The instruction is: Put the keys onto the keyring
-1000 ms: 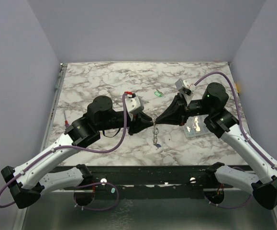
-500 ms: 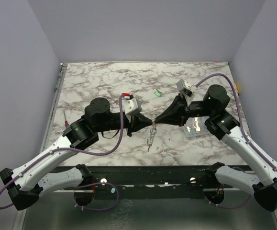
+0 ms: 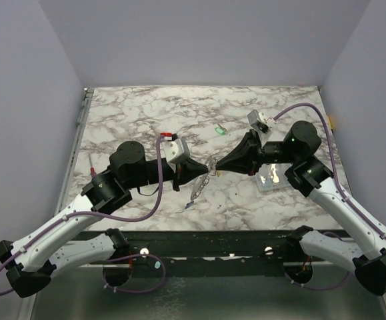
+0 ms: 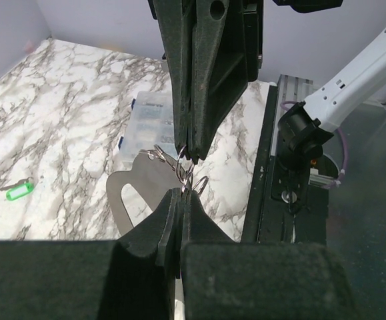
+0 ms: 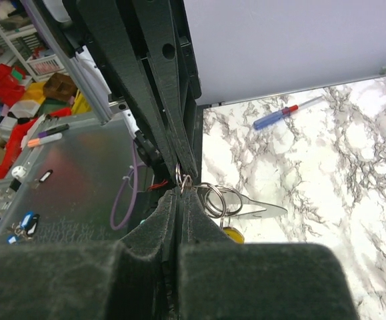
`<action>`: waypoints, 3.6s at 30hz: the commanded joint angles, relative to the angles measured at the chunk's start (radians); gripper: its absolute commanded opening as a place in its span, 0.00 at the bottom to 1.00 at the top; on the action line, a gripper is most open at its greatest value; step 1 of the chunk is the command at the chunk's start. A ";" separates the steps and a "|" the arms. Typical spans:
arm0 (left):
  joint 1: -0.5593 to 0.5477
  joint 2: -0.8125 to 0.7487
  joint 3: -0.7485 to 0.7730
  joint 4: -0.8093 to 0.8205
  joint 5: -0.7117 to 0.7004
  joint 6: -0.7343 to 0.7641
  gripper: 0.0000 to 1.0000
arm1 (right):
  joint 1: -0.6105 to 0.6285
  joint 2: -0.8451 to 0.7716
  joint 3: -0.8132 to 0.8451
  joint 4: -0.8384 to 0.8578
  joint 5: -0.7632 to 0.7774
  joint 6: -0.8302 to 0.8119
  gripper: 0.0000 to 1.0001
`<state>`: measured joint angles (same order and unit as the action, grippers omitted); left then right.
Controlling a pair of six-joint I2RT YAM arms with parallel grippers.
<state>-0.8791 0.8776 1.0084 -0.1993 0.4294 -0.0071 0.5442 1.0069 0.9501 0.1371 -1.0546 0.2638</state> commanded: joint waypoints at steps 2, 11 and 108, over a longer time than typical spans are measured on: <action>0.003 -0.018 -0.022 0.041 0.010 -0.006 0.00 | -0.002 0.008 -0.017 0.088 0.043 0.068 0.01; 0.002 -0.035 -0.033 0.041 0.061 0.031 0.37 | -0.002 0.024 -0.020 0.116 0.076 0.089 0.01; 0.003 -0.212 -0.392 0.666 0.135 -0.014 0.51 | -0.002 0.058 -0.089 0.417 0.045 0.331 0.01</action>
<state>-0.8726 0.7044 0.6418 0.4671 0.4614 -0.1215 0.5430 1.0641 0.8146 0.6079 -1.0145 0.6373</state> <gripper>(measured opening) 0.290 0.016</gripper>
